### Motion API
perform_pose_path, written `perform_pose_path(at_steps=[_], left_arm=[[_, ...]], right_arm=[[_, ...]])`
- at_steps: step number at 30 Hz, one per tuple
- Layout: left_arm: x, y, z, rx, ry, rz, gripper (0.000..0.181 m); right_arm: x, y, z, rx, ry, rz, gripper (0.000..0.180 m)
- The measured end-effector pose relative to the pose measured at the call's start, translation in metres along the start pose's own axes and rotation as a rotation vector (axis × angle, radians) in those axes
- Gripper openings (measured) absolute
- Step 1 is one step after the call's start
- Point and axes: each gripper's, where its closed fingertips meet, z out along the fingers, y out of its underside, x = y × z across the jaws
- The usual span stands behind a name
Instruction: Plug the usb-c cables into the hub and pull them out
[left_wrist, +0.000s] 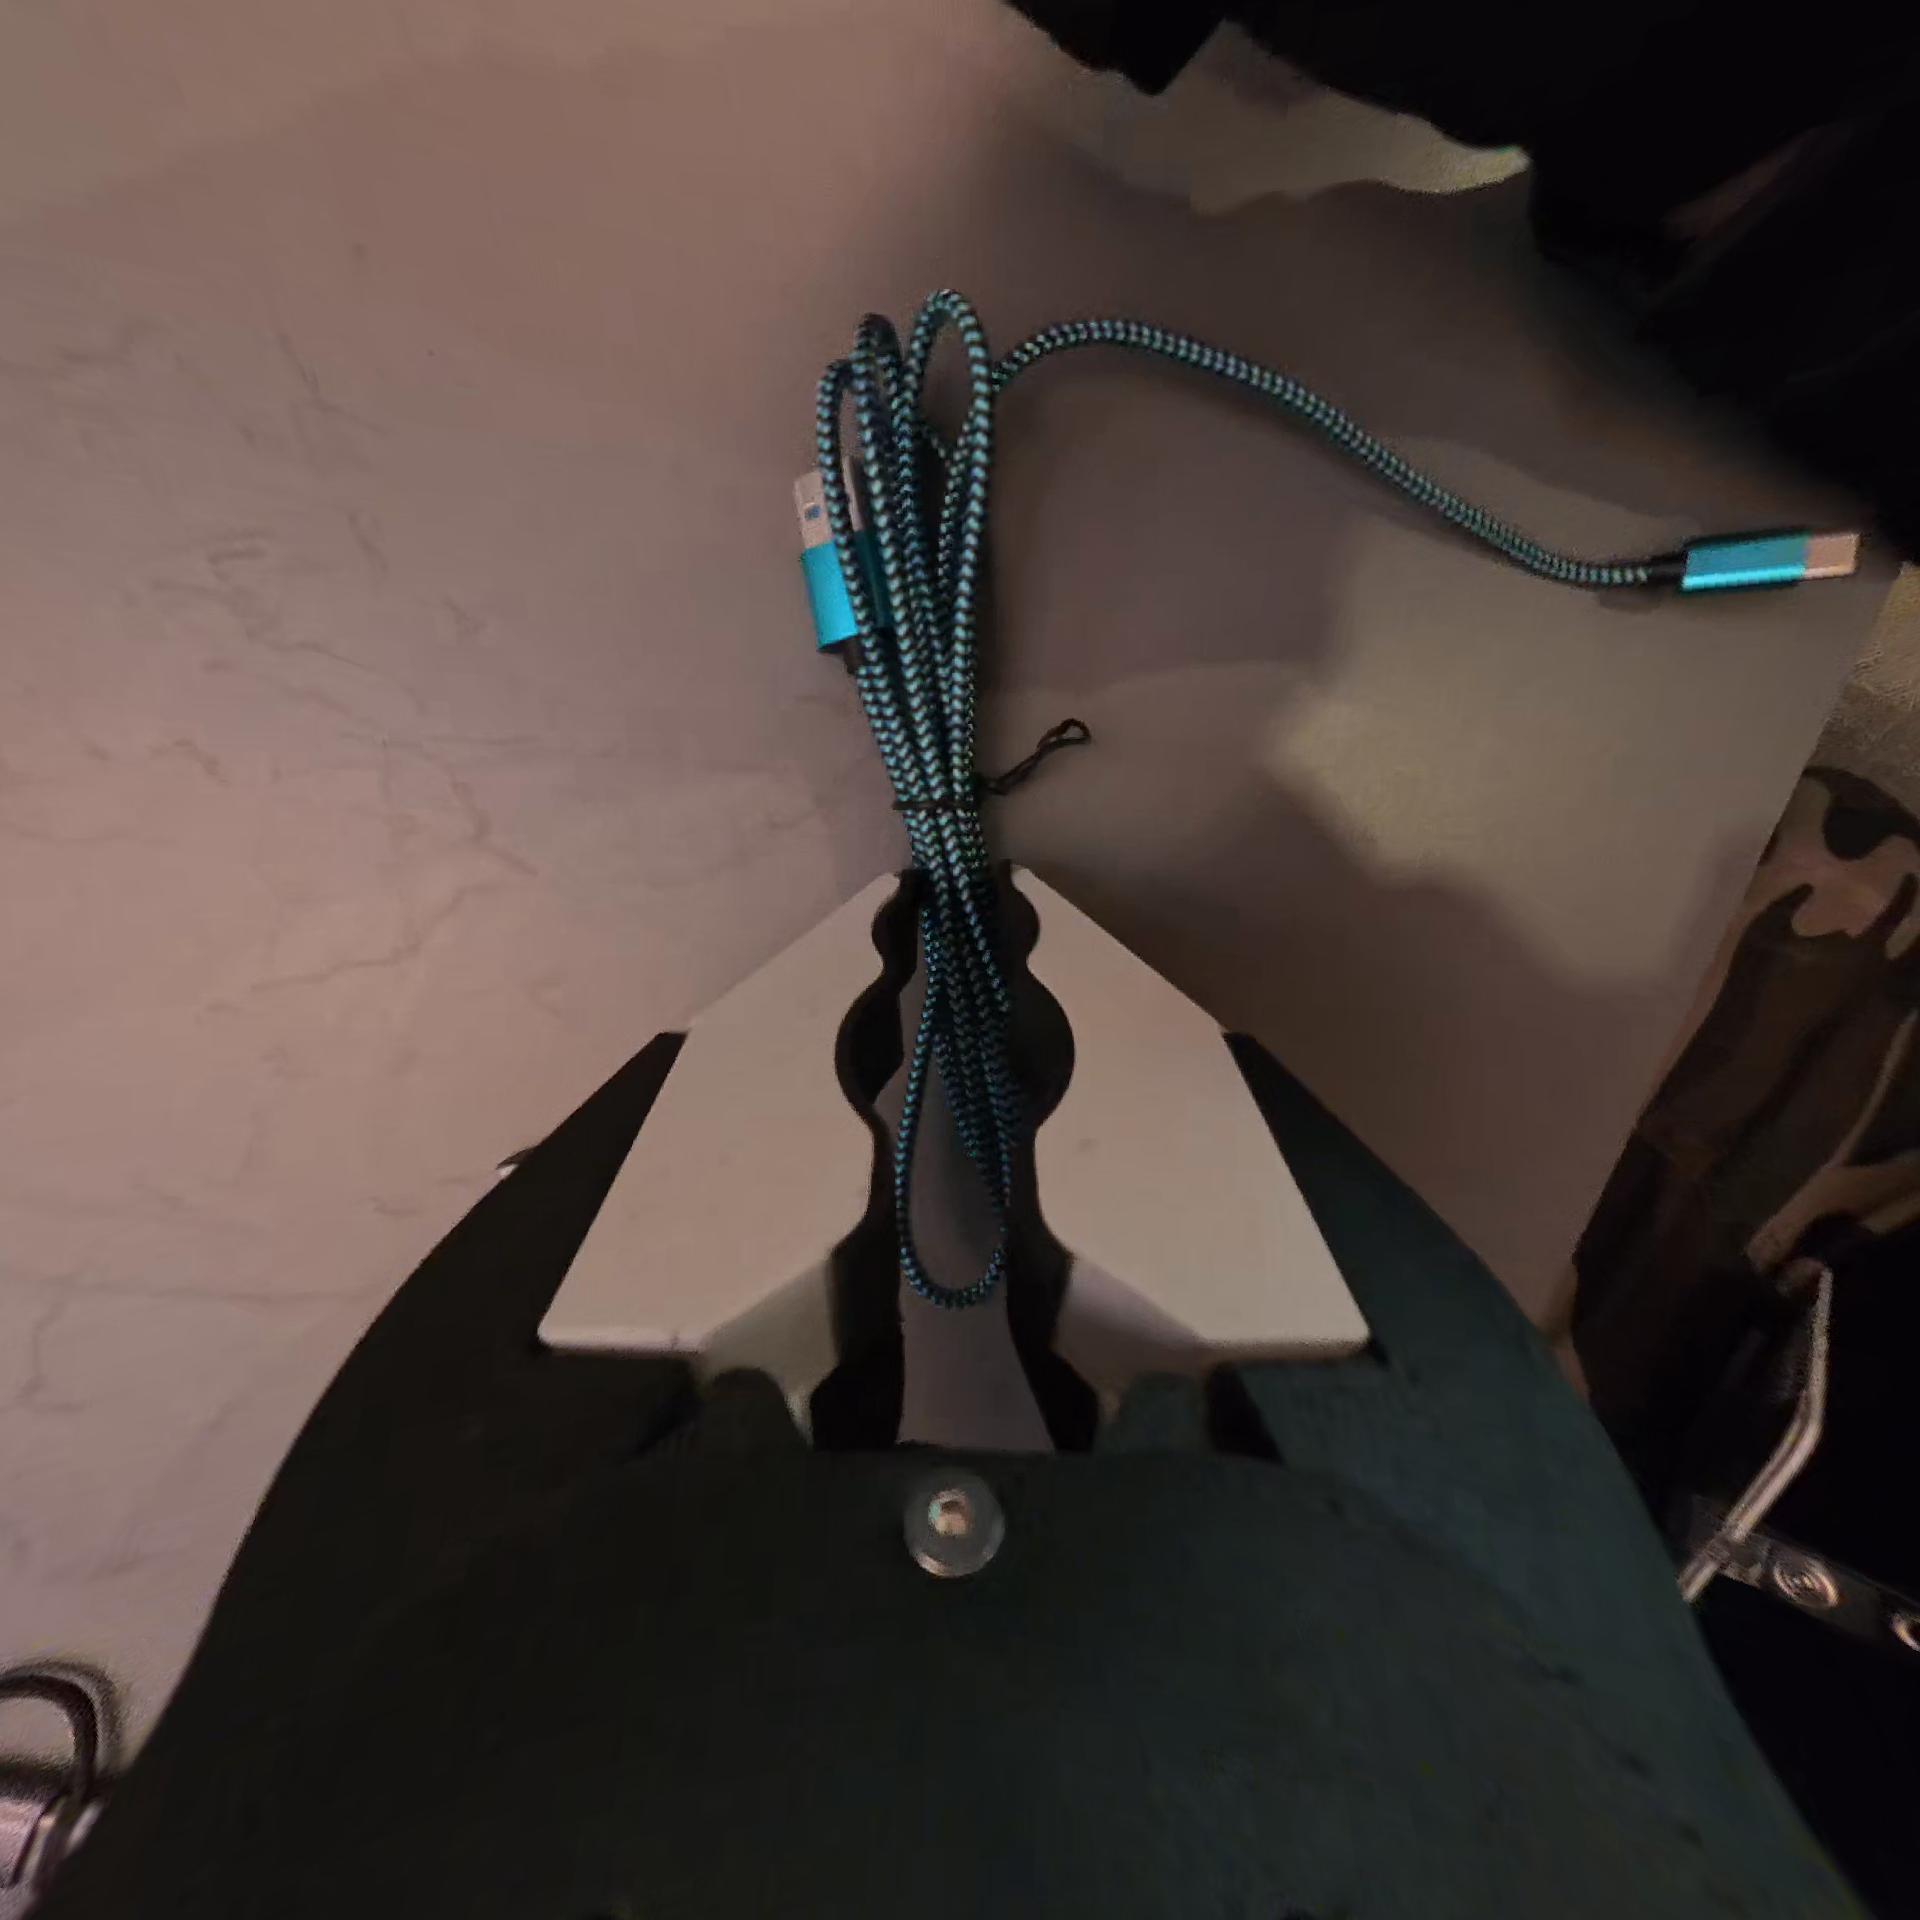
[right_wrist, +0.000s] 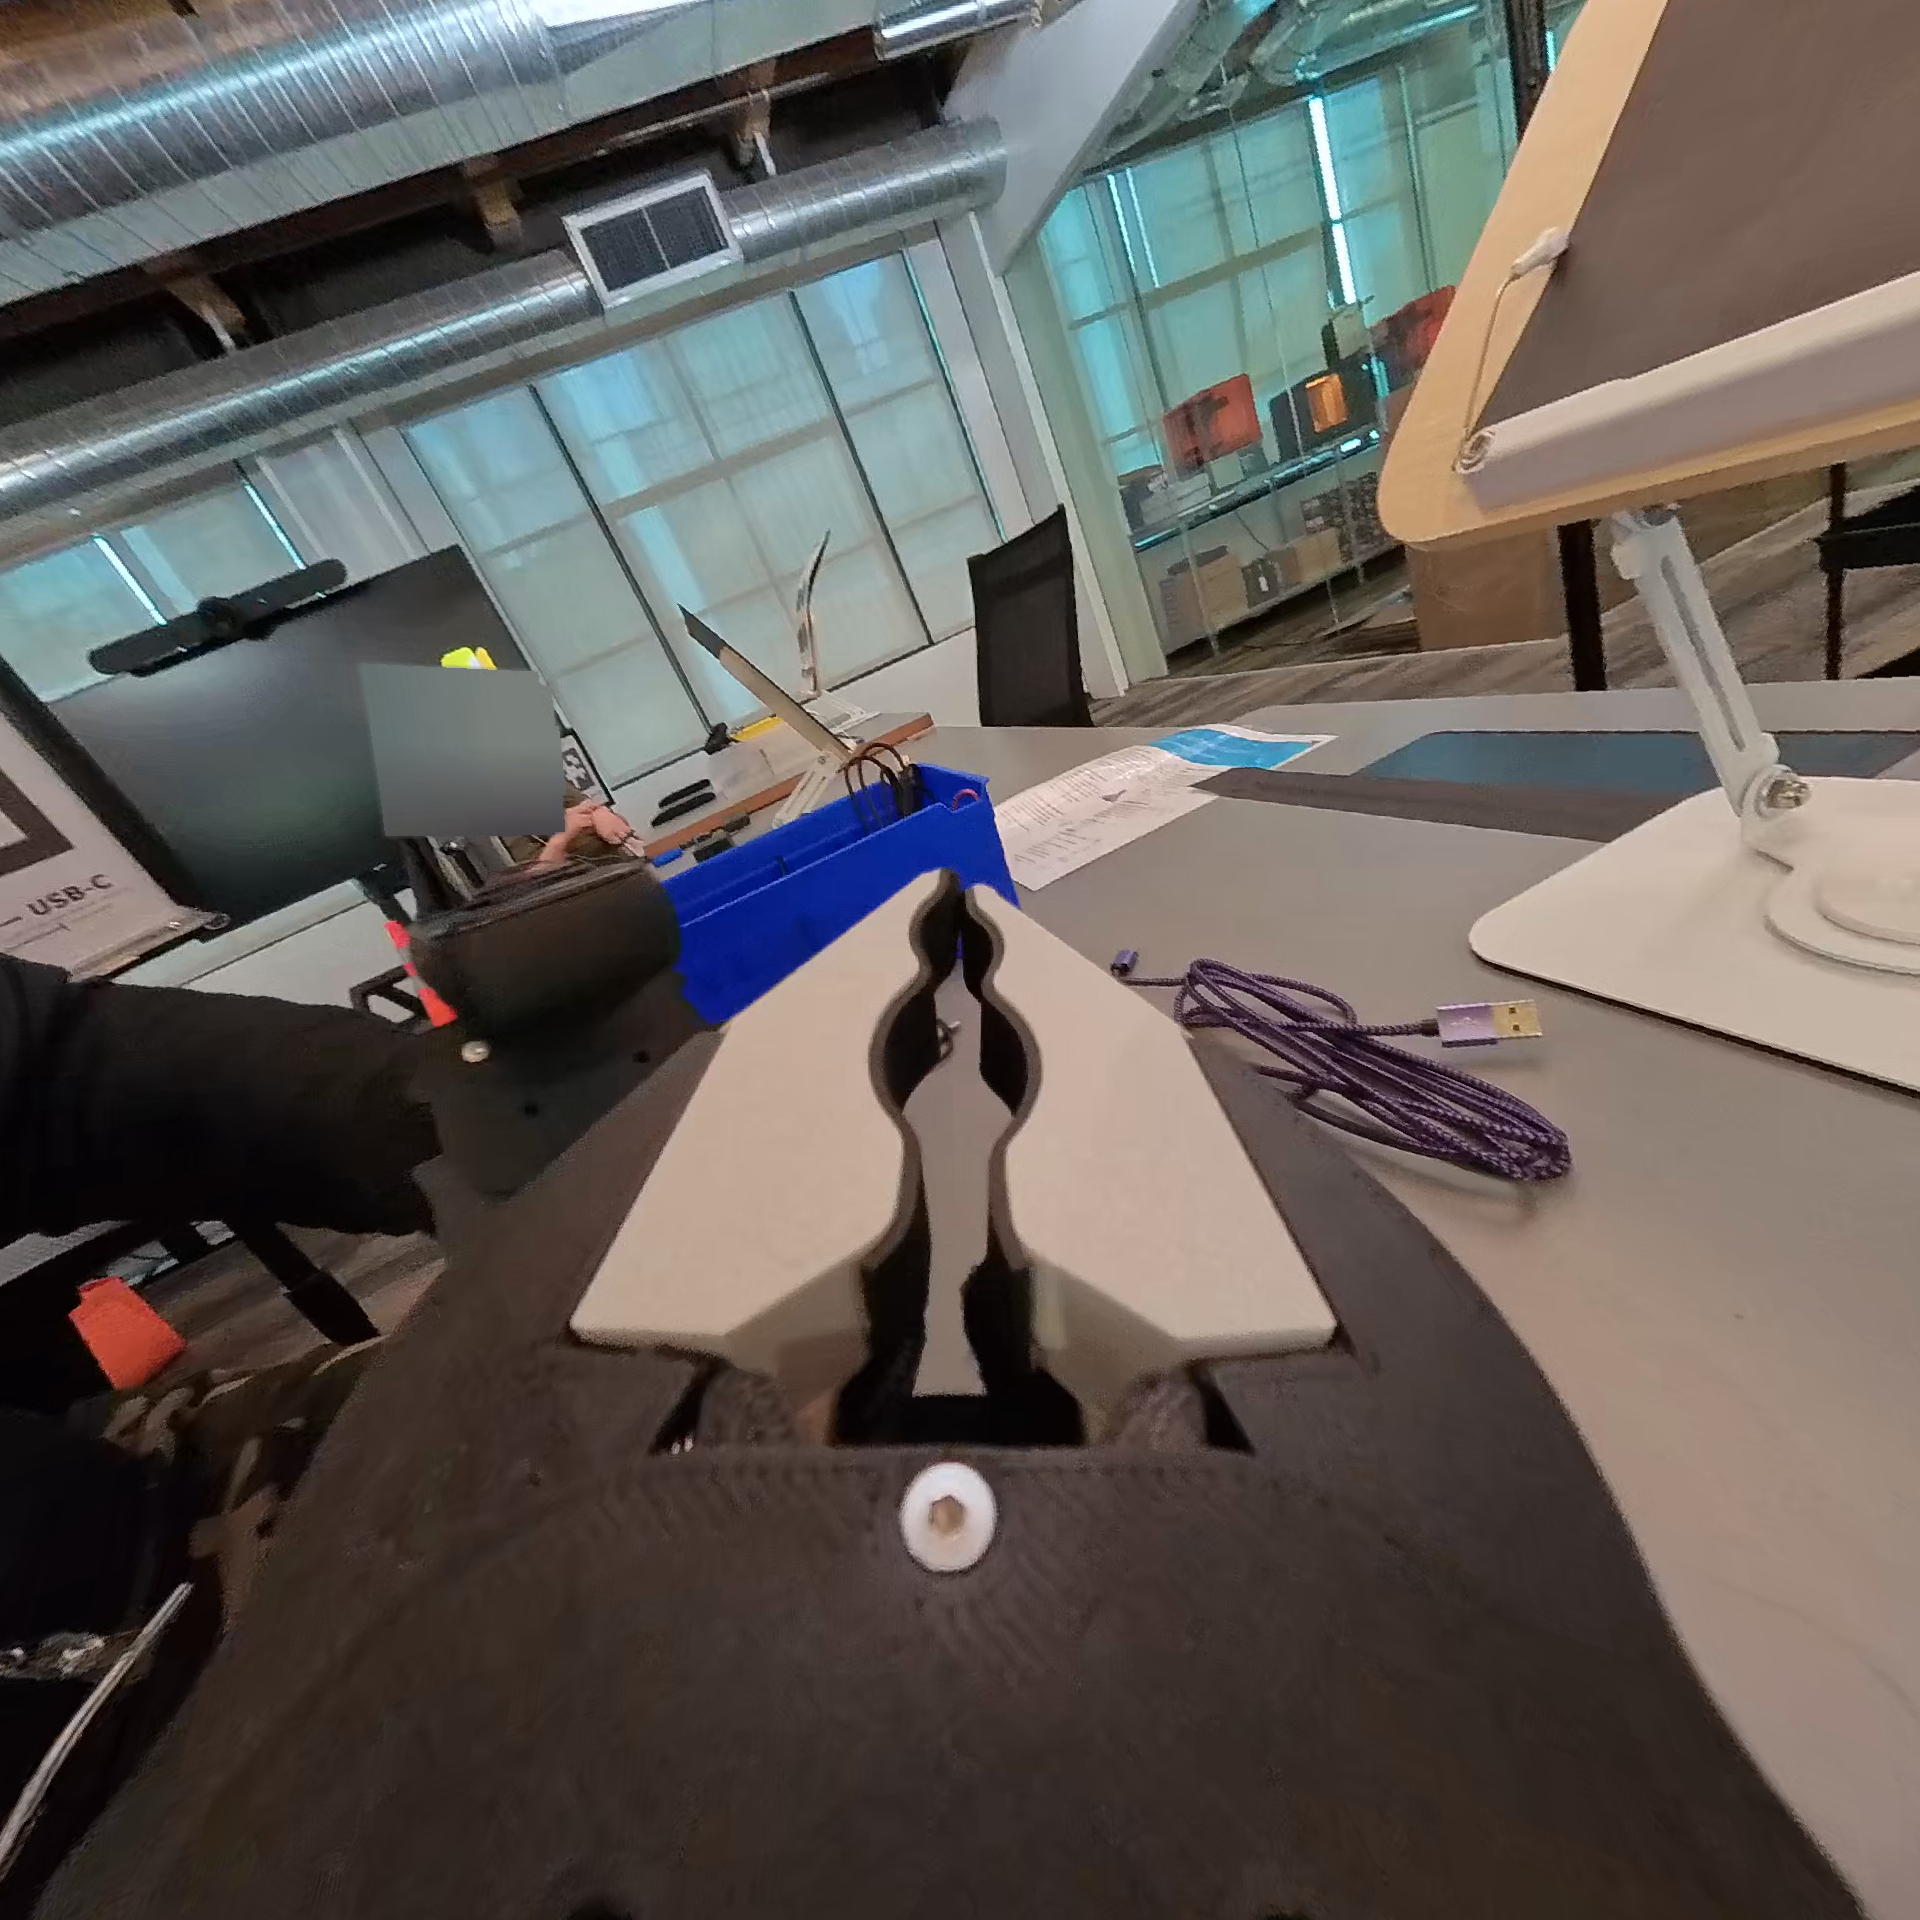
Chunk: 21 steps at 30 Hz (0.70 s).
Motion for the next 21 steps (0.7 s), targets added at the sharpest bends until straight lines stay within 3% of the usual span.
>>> perform_pose_path(at_steps=[4, 7, 15, 21], left_arm=[[-0.019, -0.011, -0.014, 0.1, -0.052, -0.046, 0.011], [-0.035, -0.015, -0.03, 0.119, -0.097, -0.056, 0.011], [-0.076, -0.02, -0.088, 0.115, -0.173, -0.076, 0.011], [-0.077, -0.019, -0.099, 0.105, -0.118, -0.11, 0.01]], right_arm=[[-0.013, -0.009, -0.003, 0.036, -0.073, -0.004, 0.0], [-0.027, -0.009, -0.002, 0.01, -0.112, -0.088, 0.011], [-0.049, 0.049, 0.024, -0.312, 0.012, -0.798, 0.025], [-0.034, 0.08, 0.037, -0.489, 0.135, -1.115, 0.023]])
